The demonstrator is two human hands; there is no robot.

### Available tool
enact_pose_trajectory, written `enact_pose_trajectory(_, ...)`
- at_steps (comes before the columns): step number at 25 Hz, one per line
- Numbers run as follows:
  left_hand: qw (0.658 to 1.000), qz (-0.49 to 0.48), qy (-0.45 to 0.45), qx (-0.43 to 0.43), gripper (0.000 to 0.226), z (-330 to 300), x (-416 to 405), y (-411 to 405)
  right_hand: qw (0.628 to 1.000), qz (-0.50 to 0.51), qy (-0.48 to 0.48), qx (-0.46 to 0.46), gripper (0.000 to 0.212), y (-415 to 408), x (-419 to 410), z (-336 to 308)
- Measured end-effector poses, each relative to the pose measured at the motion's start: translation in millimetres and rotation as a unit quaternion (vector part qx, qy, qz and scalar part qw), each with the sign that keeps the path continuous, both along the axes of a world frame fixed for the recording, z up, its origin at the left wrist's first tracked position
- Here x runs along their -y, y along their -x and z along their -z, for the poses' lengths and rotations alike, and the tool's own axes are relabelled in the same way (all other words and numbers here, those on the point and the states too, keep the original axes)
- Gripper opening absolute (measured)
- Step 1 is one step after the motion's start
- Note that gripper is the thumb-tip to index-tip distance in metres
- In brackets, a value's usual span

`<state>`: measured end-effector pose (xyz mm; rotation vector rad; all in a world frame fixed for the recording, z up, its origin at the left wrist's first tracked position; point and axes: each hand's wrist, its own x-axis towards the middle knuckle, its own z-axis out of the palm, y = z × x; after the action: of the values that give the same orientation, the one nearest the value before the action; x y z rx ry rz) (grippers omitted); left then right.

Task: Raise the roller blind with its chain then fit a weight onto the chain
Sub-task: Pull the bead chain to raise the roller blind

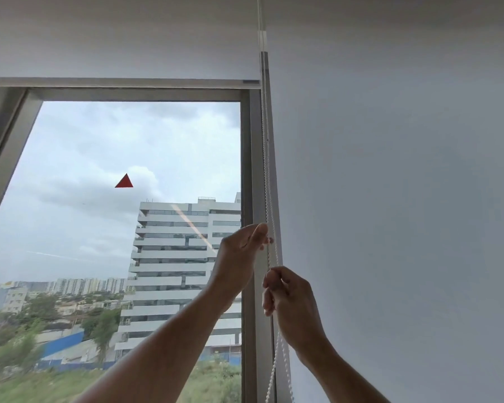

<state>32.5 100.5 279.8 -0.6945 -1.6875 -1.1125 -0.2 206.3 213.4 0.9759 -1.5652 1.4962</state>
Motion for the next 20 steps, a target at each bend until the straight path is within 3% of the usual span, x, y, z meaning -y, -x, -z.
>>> enact_pose_trajectory(3, 0.999, 0.025, -0.037, 0.004, 0.013, -13, -10, 4, 1.0, -0.006, -0.011, 0.019, 0.037, 6, 0, 17)
enact_pose_trajectory(8, 0.996, 0.03, -0.073, 0.031, 0.016, -15, -8, 10, 0.997, -0.051, -0.059, 0.005, 0.033, 12, -17, 9)
enact_pose_trajectory(13, 1.0, 0.016, -0.006, 0.003, 0.013, -3, -6, 7, 0.998, -0.049, 0.024, 0.021, 0.058, 15, -34, -26)
enact_pose_trajectory(17, 0.999, 0.046, 0.008, 0.018, 0.01, 24, -3, 14, 0.999, 0.024, 0.024, 0.014, 0.049, 5, -27, -69)
enact_pose_trajectory(20, 0.996, 0.076, 0.001, 0.041, 0.018, 39, -1, 18, 0.999, 0.017, 0.005, 0.031, 0.038, -5, -17, -96)
